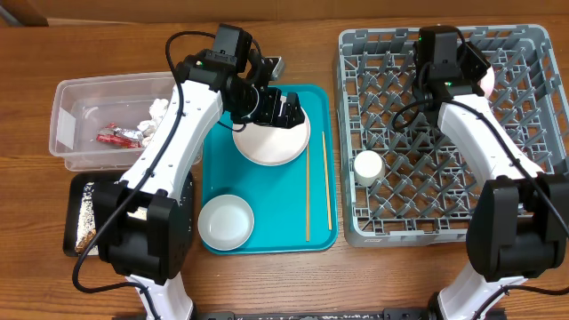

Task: Sort waste into correct bins and load items into the dishwasher
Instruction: 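Lower the pink-white plate upright into the rack and open right gripper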

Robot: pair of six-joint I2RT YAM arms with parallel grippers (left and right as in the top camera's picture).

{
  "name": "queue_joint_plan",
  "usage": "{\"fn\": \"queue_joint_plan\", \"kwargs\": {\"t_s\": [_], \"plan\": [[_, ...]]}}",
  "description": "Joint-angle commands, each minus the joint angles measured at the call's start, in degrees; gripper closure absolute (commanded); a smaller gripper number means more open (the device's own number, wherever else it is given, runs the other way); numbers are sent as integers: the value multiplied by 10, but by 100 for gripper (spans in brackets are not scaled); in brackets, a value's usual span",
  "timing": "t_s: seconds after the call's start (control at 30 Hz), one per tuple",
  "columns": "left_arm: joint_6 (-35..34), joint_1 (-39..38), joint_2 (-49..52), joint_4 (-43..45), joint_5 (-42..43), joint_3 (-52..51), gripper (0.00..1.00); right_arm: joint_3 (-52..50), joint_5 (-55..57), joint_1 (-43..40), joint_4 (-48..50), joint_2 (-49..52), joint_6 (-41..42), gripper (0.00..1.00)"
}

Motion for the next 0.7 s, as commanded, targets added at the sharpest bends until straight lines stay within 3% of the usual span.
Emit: {"fn": "queue_joint_plan", "kwargs": {"t_s": [0.0, 0.2, 0.47, 0.67], "plan": [[13, 2, -10, 1, 9, 2, 0, 0, 13, 1, -2, 12, 15, 96], [13, 2, -10, 1, 9, 2, 0, 0, 43, 7, 10, 43, -41, 96], [13, 2, -10, 1, 9, 2, 0, 0, 114, 20, 169, 58, -174, 96], [13, 2, -10, 1, 9, 2, 0, 0, 124, 23, 178, 59, -162, 96]]}}
